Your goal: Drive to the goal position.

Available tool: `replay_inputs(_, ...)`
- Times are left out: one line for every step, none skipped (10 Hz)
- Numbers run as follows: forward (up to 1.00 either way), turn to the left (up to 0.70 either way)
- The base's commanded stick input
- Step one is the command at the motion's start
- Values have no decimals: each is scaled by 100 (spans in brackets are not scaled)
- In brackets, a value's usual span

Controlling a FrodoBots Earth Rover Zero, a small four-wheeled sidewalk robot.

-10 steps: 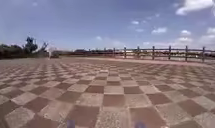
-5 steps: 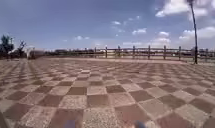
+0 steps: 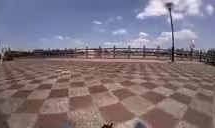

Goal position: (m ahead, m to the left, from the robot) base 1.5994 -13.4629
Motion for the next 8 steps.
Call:
replay_inputs(0,-45)
replay_inputs(0,-45)
replay_inputs(0,-45)
replay_inputs(0,-45)
replay_inputs(0,-45)
replay_inputs(0,-45)
replay_inputs(0,-45)
replay_inputs(0,-45)
